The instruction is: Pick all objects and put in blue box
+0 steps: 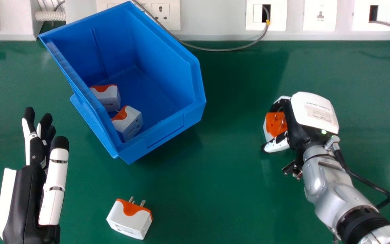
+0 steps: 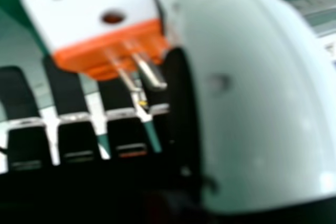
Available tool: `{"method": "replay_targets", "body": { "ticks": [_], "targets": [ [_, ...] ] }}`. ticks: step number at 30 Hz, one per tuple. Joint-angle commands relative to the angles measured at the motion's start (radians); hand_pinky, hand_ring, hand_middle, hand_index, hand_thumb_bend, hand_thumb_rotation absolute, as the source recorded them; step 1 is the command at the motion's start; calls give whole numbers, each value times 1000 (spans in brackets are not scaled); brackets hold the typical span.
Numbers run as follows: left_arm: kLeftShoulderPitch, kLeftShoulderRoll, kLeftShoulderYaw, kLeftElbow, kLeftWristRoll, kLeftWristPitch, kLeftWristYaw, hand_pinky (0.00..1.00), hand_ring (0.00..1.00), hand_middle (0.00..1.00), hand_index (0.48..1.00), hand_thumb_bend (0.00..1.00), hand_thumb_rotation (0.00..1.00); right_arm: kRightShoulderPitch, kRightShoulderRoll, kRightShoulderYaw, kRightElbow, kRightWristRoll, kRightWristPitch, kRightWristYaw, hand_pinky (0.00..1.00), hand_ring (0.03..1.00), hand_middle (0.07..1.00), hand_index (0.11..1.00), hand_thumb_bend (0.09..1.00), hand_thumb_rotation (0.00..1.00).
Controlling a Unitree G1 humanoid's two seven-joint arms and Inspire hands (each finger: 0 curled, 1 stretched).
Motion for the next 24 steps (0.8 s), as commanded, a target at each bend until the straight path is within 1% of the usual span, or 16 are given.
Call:
{"method": "replay_targets", "body": {
  "ticks": [1, 3, 5, 8, 10, 13, 16, 18, 20, 22, 24],
  "targets": [
    [2, 7, 6, -24, -1, -3, 2, 1000, 1000, 1000, 1000, 309, 909, -13, -11, -1, 13, 8, 10, 20, 294, 446, 558, 533, 485, 0],
    [1, 7, 7, -25, -2, 1, 2, 1000, 1000, 1000, 1000, 314, 908, -15, -9, -7, 11, 17, 13, 33, 295, 447, 557, 535, 485, 0],
    [2, 7, 8, -25, -1, 1, 3, 1000, 1000, 1000, 1000, 321, 908, -20, -10, -4, 17, 14, 13, 36, 295, 446, 558, 539, 485, 0],
    [0, 8, 9, -20, 4, -6, 4, 1000, 1000, 1000, 1000, 312, 912, -15, -10, -7, 13, 12, 4, 8, 293, 446, 558, 542, 484, 0],
    [-2, 10, 9, -16, 3, -7, 1, 1000, 1000, 1000, 1000, 309, 914, -13, -5, -13, 7, 15, 18, 2, 292, 446, 556, 541, 485, 0],
    [-5, 10, 7, -16, -6, 1, -4, 1000, 1000, 1000, 1000, 290, 918, -10, -2, -22, -4, 22, 23, -8, 302, 450, 555, 527, 487, 0],
    [-9, 11, 6, -9, -6, -1, -7, 1000, 1000, 1000, 1000, 292, 918, -5, -3, -27, -16, 26, 26, -17, 311, 450, 552, 524, 489, 0],
    [-12, 12, 7, -3, -10, -2, -10, 1000, 1000, 1000, 1000, 296, 916, 2, -5, -34, -34, 32, 24, -21, 313, 447, 549, 523, 489, 0],
    [-16, 13, 7, 4, -15, -7, -15, 1000, 1000, 1000, 1000, 299, 913, 16, -7, -47, -64, 41, 19, -29, 311, 442, 544, 522, 490, 0],
    [-17, 14, 7, 10, -14, -11, -17, 1000, 1000, 1000, 1000, 301, 911, 35, -12, -57, -111, 46, 26, -21, 309, 439, 539, 521, 490, 0],
    [-20, 11, 6, 16, -17, -17, -19, 1000, 1000, 1000, 1000, 311, 911, 62, -18, -74, -180, 57, 36, -10, 307, 438, 536, 518, 491, 0]
  ]
}}
